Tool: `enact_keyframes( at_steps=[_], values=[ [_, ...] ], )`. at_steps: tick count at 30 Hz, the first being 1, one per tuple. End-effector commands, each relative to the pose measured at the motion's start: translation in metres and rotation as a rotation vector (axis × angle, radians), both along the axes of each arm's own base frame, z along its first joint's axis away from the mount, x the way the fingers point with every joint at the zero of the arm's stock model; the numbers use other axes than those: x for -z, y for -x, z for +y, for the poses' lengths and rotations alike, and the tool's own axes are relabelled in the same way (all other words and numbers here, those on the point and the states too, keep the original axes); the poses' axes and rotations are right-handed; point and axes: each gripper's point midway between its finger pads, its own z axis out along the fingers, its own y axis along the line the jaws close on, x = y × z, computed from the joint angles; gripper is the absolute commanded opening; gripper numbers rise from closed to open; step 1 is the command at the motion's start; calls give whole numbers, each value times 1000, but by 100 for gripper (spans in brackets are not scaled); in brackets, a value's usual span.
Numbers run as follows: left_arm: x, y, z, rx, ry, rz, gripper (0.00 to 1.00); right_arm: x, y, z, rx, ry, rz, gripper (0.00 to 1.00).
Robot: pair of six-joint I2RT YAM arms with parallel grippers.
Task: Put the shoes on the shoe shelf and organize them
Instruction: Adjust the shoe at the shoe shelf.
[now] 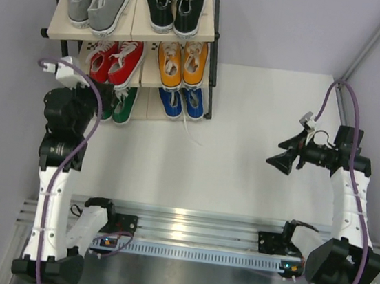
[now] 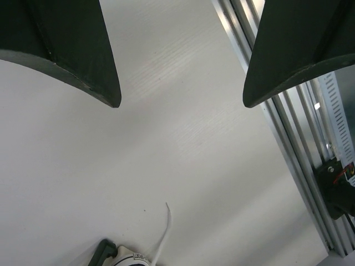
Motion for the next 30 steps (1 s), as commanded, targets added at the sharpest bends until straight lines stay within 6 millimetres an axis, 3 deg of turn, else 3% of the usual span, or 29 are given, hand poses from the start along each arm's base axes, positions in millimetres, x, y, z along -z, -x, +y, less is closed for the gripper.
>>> enact_keyframes(
  at_steps=[1, 2, 3, 5, 6, 9, 12, 21, 30],
  values=[
    [-59, -24, 15, -85, 31, -131, 5, -8, -1, 0, -6, -12, -59, 91],
    [-65, -30, 20, -113, 41, -135, 4, -8, -2, 0, -6, -13, -57, 91],
    [-87, -31, 32, -180, 46, -177, 0, -8, -1, 0, -8, -11, -58, 91],
    [-97, -45, 40, -225, 60, -177, 0, -9, 1, 1, -15, -13, -61, 91],
    [-118, -44, 46, -253, 66, -210, 0, -10, 3, 1, -15, -12, -65, 91],
    [-132, -69, 56, -301, 87, -196, 0, -13, 4, 2, -21, -16, -79, 91],
    [-144, -78, 61, -324, 100, -204, 0, -14, 5, 4, -25, -19, -80, 91],
    [-146, -103, 70, -348, 94, -174, 0, -15, 7, 6, -35, -27, -76, 91],
    [-137, -130, 64, -295, 95, -129, 0, -15, 7, 6, -36, -27, -80, 91]
  ],
)
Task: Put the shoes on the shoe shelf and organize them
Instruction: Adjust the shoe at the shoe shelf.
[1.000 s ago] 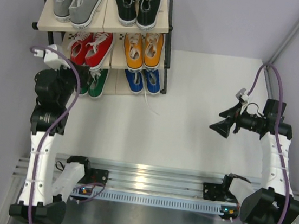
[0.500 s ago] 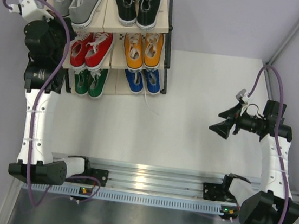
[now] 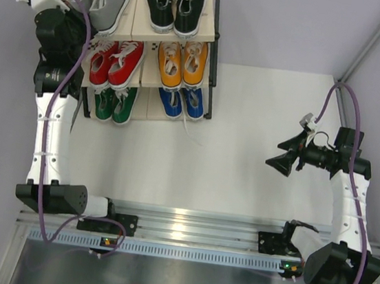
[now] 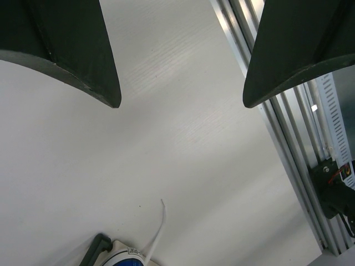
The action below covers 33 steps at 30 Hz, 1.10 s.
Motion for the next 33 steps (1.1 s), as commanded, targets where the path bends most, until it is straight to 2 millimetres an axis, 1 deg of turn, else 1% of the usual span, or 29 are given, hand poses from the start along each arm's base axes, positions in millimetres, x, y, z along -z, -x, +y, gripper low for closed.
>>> enact_keyframes(
  at_steps=[1, 5, 10, 13, 20, 22, 25, 26, 27, 29, 30, 31, 32, 33],
  values=[
    [-9, -5, -8, 47, 12, -17, 0, -11, 2, 2, -22, -14, -57, 91],
    [0, -16, -10, 69, 25, 4, 0, -11, 1, 2, -20, -12, -57, 91],
    [0, -21, -10, 66, 30, 6, 0, -11, 1, 2, -19, -10, -60, 91],
    [-8, -16, -6, 53, 25, -12, 0, -11, 1, 2, -19, -10, -58, 91],
    [-52, 21, 1, 2, -24, -119, 0, -11, 1, 2, -21, -13, -56, 91],
    [-57, 25, 5, -19, -32, -128, 0, -11, 2, 2, -21, -13, -56, 91],
    [-56, 21, 13, -29, -14, -122, 2, -12, 2, 2, -22, -14, -59, 91],
    [-53, 18, 19, -37, -4, -117, 3, -12, 2, 2, -22, -12, -63, 91],
    [-55, 17, 19, -24, 10, -124, 4, -12, 3, 3, -23, -14, -64, 91],
    [-51, 12, 24, -28, 25, -117, 6, -13, 4, 3, -25, -14, -63, 91],
    [-51, 10, 22, -9, 44, -121, 13, -12, 4, 3, -26, -16, -62, 91],
    [-54, 9, 24, -10, 49, -131, 15, -13, 4, 3, -26, -14, -66, 91],
    [-54, 4, 26, -7, 57, -132, 18, -13, 4, 3, -28, -16, -65, 91],
    [-51, 1, 27, -8, 67, -125, 18, -13, 5, 4, -29, -17, -65, 91]
  ],
)
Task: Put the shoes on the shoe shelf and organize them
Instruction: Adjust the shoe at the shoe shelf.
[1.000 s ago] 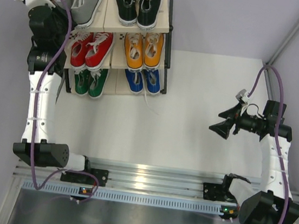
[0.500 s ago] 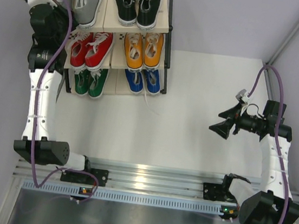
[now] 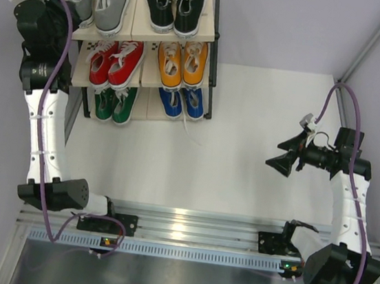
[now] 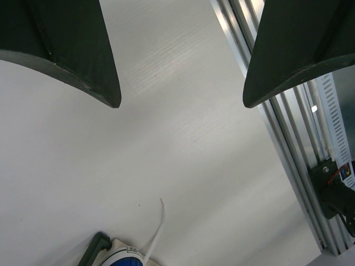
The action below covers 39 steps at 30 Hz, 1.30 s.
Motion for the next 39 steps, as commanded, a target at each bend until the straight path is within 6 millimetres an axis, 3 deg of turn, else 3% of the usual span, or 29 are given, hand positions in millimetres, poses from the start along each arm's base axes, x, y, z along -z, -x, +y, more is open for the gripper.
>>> enact_keyframes(
  at_steps=[1, 3, 7, 9, 10, 11, 13, 14, 17, 20, 27, 33, 39],
  values=[
    [-21, -6, -4, 47, 27, -69, 17, -12, 4, 3, -29, -18, -60, 91],
    [-19, -7, -7, 73, 39, -66, 10, -12, 4, 4, -29, -18, -60, 91],
    [-23, 14, -41, 240, 16, -94, 0, -13, 4, 4, -33, -18, -64, 91],
    [-14, 20, -53, 302, 18, -82, 0, -12, 5, 4, -34, -18, -62, 91],
    [-17, 33, -65, 356, 3, -92, 0, -12, 5, 4, -36, -20, -61, 91],
    [-5, 33, -68, 373, 10, -68, 0, -12, 5, 4, -37, -19, -61, 91],
    [-7, 50, -73, 379, 0, -83, 0, -12, 5, 4, -39, -21, -58, 91],
    [3, 49, -69, 360, -7, -62, 0, -11, 5, 5, -41, -21, -57, 91],
    [3, 61, -69, 349, -30, -57, 0, -10, 5, 5, -41, -21, -53, 91],
    [6, 64, -87, 452, -13, -45, 0, -10, 5, 5, -40, -20, -53, 91],
    [19, 47, -105, 580, 39, 2, 0, -8, 3, 4, -33, -16, -45, 91],
    [28, 25, -107, 609, 64, 38, 0, -7, 2, 3, -32, -18, -39, 91],
    [28, 10, -97, 559, 55, 43, 0, -6, 2, 3, -30, -17, -39, 91]
  ],
)
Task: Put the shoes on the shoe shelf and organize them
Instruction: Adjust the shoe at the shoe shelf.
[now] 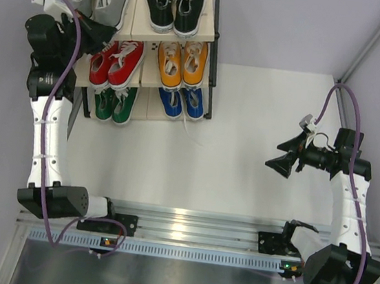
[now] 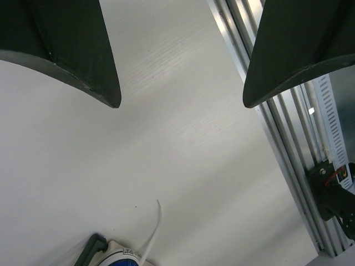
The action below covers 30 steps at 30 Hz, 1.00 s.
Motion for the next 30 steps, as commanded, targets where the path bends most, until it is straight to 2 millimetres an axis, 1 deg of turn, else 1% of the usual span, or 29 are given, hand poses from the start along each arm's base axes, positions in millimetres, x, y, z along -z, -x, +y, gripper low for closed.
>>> enact_keyframes(
  at_steps=[1, 5, 11, 13, 16, 17, 19, 20, 22, 23, 24, 25, 26, 27, 28, 29, 30],
  values=[
    [-23, -3, 4, -19, -16, -61, 0, -7, -3, 2, -21, -14, -44, 91],
    [-21, -9, 10, -52, -26, -58, 0, -6, -3, 2, -20, -14, -41, 91],
    [-5, -25, 18, -78, -38, -15, 0, -7, -2, 2, -20, -13, -45, 91],
    [-6, -23, 18, -83, -41, -17, 0, -6, -3, 1, -19, -13, -42, 91],
    [-17, -11, 16, -82, -53, -48, 0, -7, -3, 1, -19, -12, -44, 91],
    [-25, -2, 15, -82, -57, -70, 1, -6, -3, 1, -18, -11, -43, 91],
    [-32, 7, 13, -81, -58, -88, 7, -6, -3, 1, -17, -8, -44, 91],
    [-38, 17, 9, -76, -63, -108, 10, -7, -3, 1, -16, -8, -46, 91],
    [-43, 29, 7, -78, -67, -126, 17, -7, -4, 0, -11, 0, -50, 91],
    [-44, 35, 5, -73, -72, -134, 28, -7, -4, -1, -9, 3, -52, 91],
    [-43, 46, 3, -74, -80, -142, 35, -7, -4, -1, -7, 5, -50, 91],
    [-43, 53, 3, -76, -102, -155, 42, -7, -5, -2, -3, 12, -60, 91],
    [-47, 70, 0, -81, -118, -183, 51, -7, -5, -2, 1, 14, -58, 91],
    [-33, 72, 1, -84, -144, -166, 63, -8, -5, -3, 4, 16, -62, 91],
    [-25, 78, 0, -80, -161, -161, 69, -7, -6, -5, 14, 25, -63, 92],
    [-12, 92, -2, -85, -172, -158, 77, -8, -8, -6, 23, 31, -72, 91],
    [-21, 105, -4, -87, -189, -196, 77, -8, -9, -7, 29, 35, -73, 92]
  ],
)
